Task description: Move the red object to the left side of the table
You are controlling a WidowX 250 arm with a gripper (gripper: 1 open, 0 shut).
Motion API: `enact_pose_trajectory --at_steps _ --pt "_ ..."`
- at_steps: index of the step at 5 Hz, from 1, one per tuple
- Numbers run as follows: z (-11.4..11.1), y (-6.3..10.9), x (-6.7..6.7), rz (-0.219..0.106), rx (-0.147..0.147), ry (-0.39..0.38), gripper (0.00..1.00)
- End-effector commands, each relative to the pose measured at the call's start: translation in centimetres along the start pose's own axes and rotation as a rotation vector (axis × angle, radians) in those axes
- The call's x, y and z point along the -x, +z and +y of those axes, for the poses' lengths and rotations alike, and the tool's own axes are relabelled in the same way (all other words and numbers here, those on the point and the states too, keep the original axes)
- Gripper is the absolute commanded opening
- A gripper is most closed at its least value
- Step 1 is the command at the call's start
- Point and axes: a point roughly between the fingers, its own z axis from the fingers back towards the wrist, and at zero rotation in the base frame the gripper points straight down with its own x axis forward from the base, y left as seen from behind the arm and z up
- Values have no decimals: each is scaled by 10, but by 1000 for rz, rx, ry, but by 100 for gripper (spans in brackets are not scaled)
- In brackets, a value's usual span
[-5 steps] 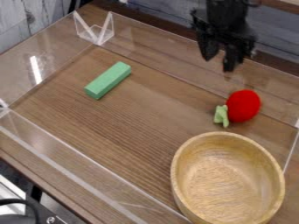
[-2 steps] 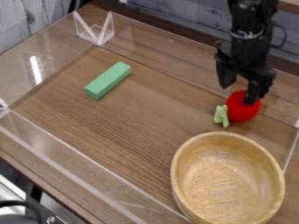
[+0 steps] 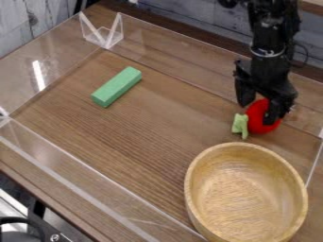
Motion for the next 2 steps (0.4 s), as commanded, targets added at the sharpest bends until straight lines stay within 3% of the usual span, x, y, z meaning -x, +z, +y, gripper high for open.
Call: enact_pose_trajectory --at_steps 1,2 --pt "1 13 -15 -58 -17 -5 0" --pt "6 29 -15 -93 -20 13 0"
